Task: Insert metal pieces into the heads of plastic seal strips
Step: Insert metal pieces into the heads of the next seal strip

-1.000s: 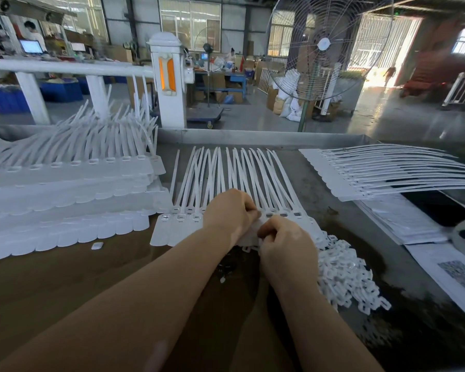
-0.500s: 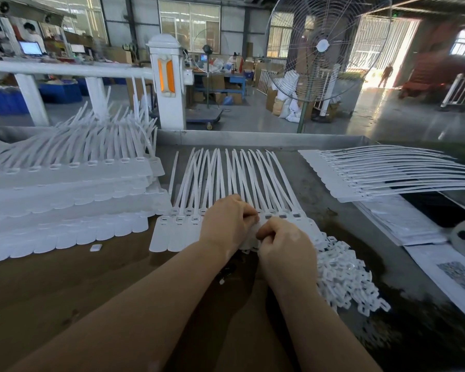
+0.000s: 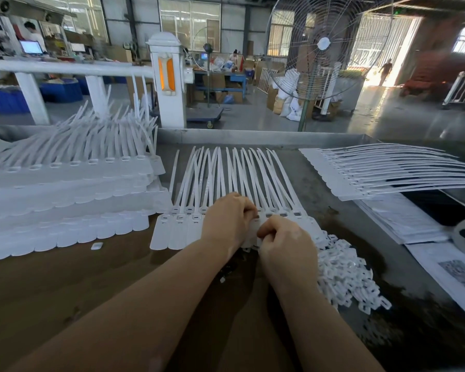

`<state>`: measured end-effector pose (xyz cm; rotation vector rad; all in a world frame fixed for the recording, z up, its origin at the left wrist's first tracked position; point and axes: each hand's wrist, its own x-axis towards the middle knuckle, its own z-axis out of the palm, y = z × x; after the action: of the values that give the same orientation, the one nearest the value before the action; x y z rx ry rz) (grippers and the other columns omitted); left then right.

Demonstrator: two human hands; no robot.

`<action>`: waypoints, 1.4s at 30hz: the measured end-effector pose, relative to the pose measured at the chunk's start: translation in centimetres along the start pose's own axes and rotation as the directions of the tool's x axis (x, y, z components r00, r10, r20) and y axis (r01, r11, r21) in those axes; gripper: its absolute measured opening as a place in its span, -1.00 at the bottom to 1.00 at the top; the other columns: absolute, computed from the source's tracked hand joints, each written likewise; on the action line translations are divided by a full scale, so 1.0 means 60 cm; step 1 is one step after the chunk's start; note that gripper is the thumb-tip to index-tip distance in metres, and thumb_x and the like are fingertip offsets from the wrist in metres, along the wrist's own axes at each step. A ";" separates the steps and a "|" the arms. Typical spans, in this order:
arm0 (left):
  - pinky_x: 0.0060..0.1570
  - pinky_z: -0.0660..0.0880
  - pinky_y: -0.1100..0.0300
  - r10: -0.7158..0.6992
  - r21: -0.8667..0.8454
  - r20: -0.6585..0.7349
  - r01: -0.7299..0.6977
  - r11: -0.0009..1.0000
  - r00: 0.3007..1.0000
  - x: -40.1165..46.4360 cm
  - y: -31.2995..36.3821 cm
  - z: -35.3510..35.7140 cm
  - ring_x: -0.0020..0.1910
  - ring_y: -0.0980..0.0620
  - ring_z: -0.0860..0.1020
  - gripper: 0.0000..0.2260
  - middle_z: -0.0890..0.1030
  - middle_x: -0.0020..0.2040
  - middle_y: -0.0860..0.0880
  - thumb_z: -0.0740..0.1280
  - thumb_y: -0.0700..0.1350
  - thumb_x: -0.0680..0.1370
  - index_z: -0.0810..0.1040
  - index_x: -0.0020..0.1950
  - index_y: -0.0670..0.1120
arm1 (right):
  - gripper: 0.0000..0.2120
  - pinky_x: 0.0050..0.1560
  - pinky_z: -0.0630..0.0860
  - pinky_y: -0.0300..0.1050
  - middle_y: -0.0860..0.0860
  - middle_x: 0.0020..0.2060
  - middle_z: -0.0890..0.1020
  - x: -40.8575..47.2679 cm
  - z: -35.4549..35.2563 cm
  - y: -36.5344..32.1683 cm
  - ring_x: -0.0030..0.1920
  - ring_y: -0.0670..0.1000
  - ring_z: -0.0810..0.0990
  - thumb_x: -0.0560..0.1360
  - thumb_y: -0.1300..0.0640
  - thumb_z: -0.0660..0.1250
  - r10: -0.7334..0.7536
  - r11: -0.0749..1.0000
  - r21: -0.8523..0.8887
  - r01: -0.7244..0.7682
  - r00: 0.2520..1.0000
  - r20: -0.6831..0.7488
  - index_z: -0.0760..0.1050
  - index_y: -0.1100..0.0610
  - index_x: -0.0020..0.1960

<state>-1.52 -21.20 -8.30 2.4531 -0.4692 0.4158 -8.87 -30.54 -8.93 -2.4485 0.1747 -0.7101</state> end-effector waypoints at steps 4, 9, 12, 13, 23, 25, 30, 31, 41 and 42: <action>-0.05 0.32 0.32 -0.001 0.006 0.008 0.001 1.000 1.000 -0.001 -0.001 -0.002 -0.12 0.15 0.42 -0.88 0.53 -0.04 0.08 0.32 -0.10 0.54 0.65 0.01 0.00 | -0.83 -0.26 0.21 -0.24 -0.05 -0.25 0.53 -0.001 0.000 0.000 -0.20 -0.08 0.41 0.45 0.30 0.19 -0.005 1.000 -0.009 0.005 1.000 -0.003 0.53 0.12 -0.13; 0.02 0.40 0.26 0.014 0.048 0.045 -0.016 0.999 0.999 -0.001 0.005 -0.009 -0.04 0.08 0.50 -0.85 0.54 0.01 0.05 0.30 -0.09 0.56 0.65 0.05 -0.01 | -0.83 -0.26 0.21 -0.22 -0.01 -0.23 0.57 -0.001 0.002 0.000 -0.20 -0.08 0.41 0.44 0.31 0.21 0.005 1.000 0.006 -0.005 1.000 -0.018 0.55 0.13 -0.14; 0.08 0.45 0.13 0.083 0.119 0.060 -0.089 0.989 0.995 -0.008 0.009 -0.009 0.02 0.04 0.49 -0.79 0.53 0.03 0.02 0.23 -0.08 0.59 0.63 0.11 -0.04 | -0.82 -0.25 0.22 -0.22 0.00 -0.23 0.58 -0.002 0.002 -0.001 -0.20 -0.08 0.39 0.43 0.33 0.20 0.002 1.000 0.021 -0.001 1.000 -0.023 0.56 0.15 -0.15; 0.09 0.44 0.09 0.108 0.147 0.070 -0.117 0.982 0.992 -0.010 0.008 -0.009 0.03 0.02 0.48 -0.77 0.53 0.04 0.01 0.20 -0.08 0.60 0.63 0.11 -0.05 | -0.82 -0.25 0.22 -0.21 0.00 -0.23 0.58 -0.002 0.002 -0.002 -0.20 -0.08 0.39 0.43 0.33 0.20 0.002 1.000 0.025 -0.002 1.000 -0.022 0.56 0.15 -0.15; 0.04 0.39 0.11 0.237 0.343 0.204 -0.296 0.892 0.950 -0.021 0.010 -0.014 -0.10 0.09 0.27 -0.79 0.32 -0.10 0.08 0.17 -0.01 0.59 0.57 0.00 -0.04 | -0.83 -0.27 0.21 -0.14 -0.03 -0.32 0.48 -0.002 -0.002 -0.004 -0.22 -0.03 0.39 0.42 0.33 0.19 0.049 0.999 0.020 -0.049 0.999 0.010 0.54 0.16 -0.18; 0.04 0.41 0.10 0.239 0.340 0.201 -0.296 0.893 0.950 -0.023 0.012 -0.017 -0.08 0.08 0.31 -0.79 0.36 -0.07 0.07 0.17 -0.01 0.59 0.57 0.01 -0.04 | -0.82 -0.26 0.23 -0.14 -0.04 -0.31 0.48 -0.002 -0.003 -0.005 -0.22 -0.04 0.40 0.43 0.32 0.19 0.050 0.998 0.024 -0.051 0.999 0.017 0.54 0.15 -0.17; 0.09 0.40 0.13 0.203 0.250 0.205 -0.252 0.935 0.957 -0.025 0.013 -0.026 0.02 0.05 0.40 -0.77 0.43 -0.02 0.04 0.14 -0.04 0.60 0.58 0.02 -0.03 | -0.82 -0.23 0.29 -0.14 -0.02 -0.26 0.54 -0.002 -0.004 -0.005 -0.20 -0.05 0.39 0.44 0.31 0.19 0.047 0.999 0.024 -0.048 0.999 0.020 0.55 0.14 -0.14; 0.09 0.37 0.17 0.198 0.224 0.218 -0.246 0.943 0.956 -0.025 0.012 -0.029 0.05 0.05 0.41 -0.76 0.43 -0.01 0.04 0.14 -0.06 0.60 0.59 0.06 -0.03 | -0.81 -0.21 0.32 -0.13 0.00 -0.24 0.56 -0.002 -0.003 -0.005 -0.19 -0.04 0.40 0.44 0.31 0.19 0.047 0.999 0.021 -0.047 0.999 0.024 0.56 0.14 -0.14; 0.14 0.33 0.33 0.044 0.007 0.152 -0.046 0.999 0.987 -0.062 -0.027 -0.081 0.08 0.18 0.47 -0.79 0.51 0.10 0.15 0.26 -0.10 0.58 0.58 0.19 0.00 | -0.81 -0.21 0.35 -0.16 0.00 -0.24 0.57 -0.003 -0.003 -0.006 -0.21 -0.02 0.47 0.44 0.31 0.20 0.059 0.998 0.022 -0.059 0.998 0.011 0.55 0.11 -0.16; 0.11 0.35 0.33 0.010 0.004 0.114 -0.010 1.000 0.993 -0.068 -0.035 -0.089 0.02 0.19 0.47 -0.80 0.50 0.06 0.16 0.27 -0.10 0.57 0.59 0.16 0.00 | -0.81 -0.23 0.33 -0.17 -0.01 -0.26 0.56 -0.002 -0.003 -0.007 -0.22 -0.03 0.46 0.43 0.32 0.20 0.062 0.998 0.026 -0.062 0.998 0.008 0.55 0.10 -0.16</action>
<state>-5.26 -15.41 -6.88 2.4890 -0.5289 0.2825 -9.11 -30.27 -8.63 -2.4094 0.2357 -0.6727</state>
